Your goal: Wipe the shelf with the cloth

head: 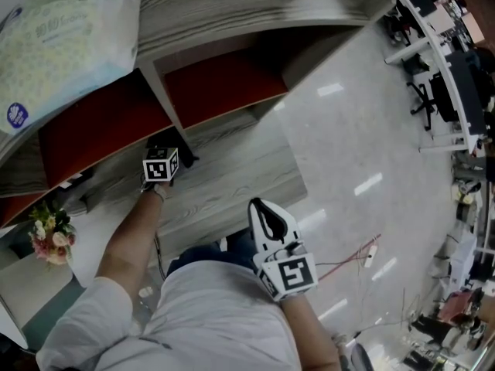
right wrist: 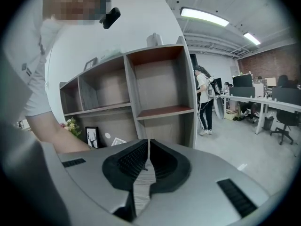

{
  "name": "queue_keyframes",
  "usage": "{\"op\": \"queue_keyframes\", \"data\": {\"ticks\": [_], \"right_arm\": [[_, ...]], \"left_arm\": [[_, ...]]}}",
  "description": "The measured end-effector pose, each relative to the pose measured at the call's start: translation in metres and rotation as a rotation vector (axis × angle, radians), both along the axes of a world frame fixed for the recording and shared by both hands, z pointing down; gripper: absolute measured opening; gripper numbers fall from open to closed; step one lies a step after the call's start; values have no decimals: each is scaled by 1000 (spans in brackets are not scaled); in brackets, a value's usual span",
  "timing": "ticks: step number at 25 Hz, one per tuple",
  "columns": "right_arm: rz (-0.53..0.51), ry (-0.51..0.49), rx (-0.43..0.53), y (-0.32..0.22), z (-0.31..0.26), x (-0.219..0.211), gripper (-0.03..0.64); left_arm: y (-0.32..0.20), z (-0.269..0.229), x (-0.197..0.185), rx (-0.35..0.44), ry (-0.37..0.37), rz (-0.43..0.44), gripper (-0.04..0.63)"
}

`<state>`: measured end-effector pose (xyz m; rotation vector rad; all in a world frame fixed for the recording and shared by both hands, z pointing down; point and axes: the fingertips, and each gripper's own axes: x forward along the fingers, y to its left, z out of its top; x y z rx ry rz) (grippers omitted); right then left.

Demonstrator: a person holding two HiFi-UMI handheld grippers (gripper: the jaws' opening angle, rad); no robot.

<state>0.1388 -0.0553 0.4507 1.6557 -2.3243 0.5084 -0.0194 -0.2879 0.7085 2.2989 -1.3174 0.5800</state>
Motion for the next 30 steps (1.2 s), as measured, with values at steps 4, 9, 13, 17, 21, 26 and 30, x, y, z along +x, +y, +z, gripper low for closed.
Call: {"op": "queue_keyframes", "data": {"ticks": [4,9,13,17,21,26,30], "right_arm": [[4,-6,-4,-1,1,-2,25],[-23,-11,-5,-1,3,-12,25],[-47,-24,3,-5,1,-23,25],[-90,-29,-2,-4,2,-33,25],[-143,-54,-8,-7,5,-51,25],[-228,-60,-3,-5,4,-79,25],[-276,-53,-3,-1,5,-93,25]], "left_arm": [[-5,3,-20,-13,-49,-29,74],[-4,8,-65,1,-139,-65,74],[1,7,-102,9,-150,-109,74],[13,5,-142,7,-160,-183,74],[33,6,-187,4,-170,-255,74],[63,7,-236,5,-183,-328,74],[79,7,-259,7,-176,-380,74]]}}
